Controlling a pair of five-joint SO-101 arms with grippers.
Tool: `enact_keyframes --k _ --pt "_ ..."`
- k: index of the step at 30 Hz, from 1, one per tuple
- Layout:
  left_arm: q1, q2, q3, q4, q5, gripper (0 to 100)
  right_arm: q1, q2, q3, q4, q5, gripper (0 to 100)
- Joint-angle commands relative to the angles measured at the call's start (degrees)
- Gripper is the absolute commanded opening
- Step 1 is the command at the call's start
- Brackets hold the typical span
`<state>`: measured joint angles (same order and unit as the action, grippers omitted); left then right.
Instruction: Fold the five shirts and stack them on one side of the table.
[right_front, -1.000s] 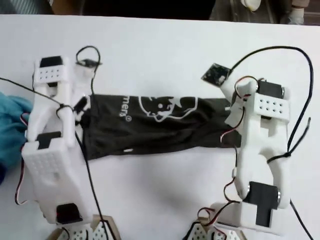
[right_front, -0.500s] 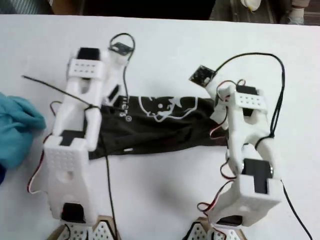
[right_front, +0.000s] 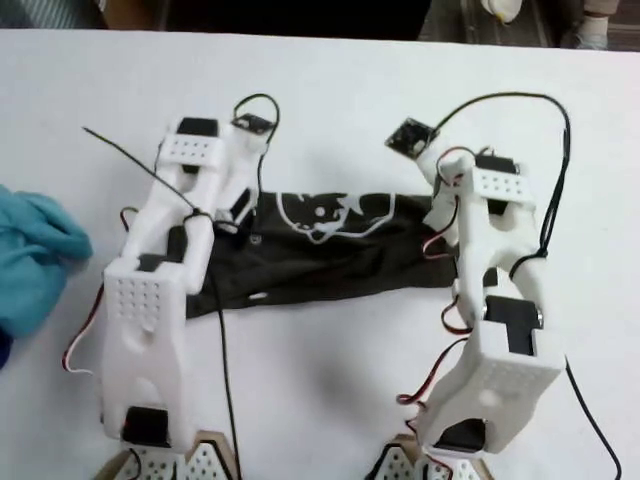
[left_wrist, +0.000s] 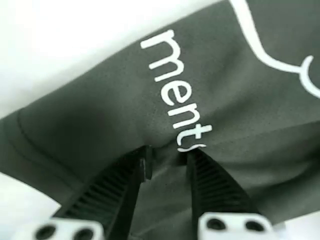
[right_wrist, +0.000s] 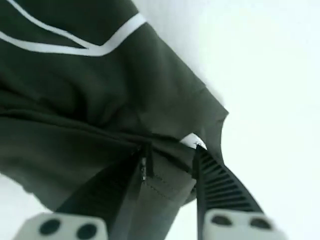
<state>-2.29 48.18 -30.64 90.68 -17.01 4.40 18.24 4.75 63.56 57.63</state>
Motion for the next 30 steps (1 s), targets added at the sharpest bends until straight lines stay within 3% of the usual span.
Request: enact_keyframes --k 1,11,15,30 --pt "-3.34 -0.18 -4.35 2.11 0.26 14 0.57 -4.09 -6.07 4.44 -0.35 14.0" --pt "-3.34 0.35 -17.63 10.02 0.26 14 0.75 -0.31 -9.05 -4.70 -1.58 13.8" --pt "-2.90 0.62 -16.04 7.30 0.35 14 0.13 5.23 -9.14 -7.16 -5.01 13.9" --pt "-7.30 0.62 -3.56 -0.79 -0.09 14 6.37 14.55 -16.88 -7.43 -4.57 13.9"
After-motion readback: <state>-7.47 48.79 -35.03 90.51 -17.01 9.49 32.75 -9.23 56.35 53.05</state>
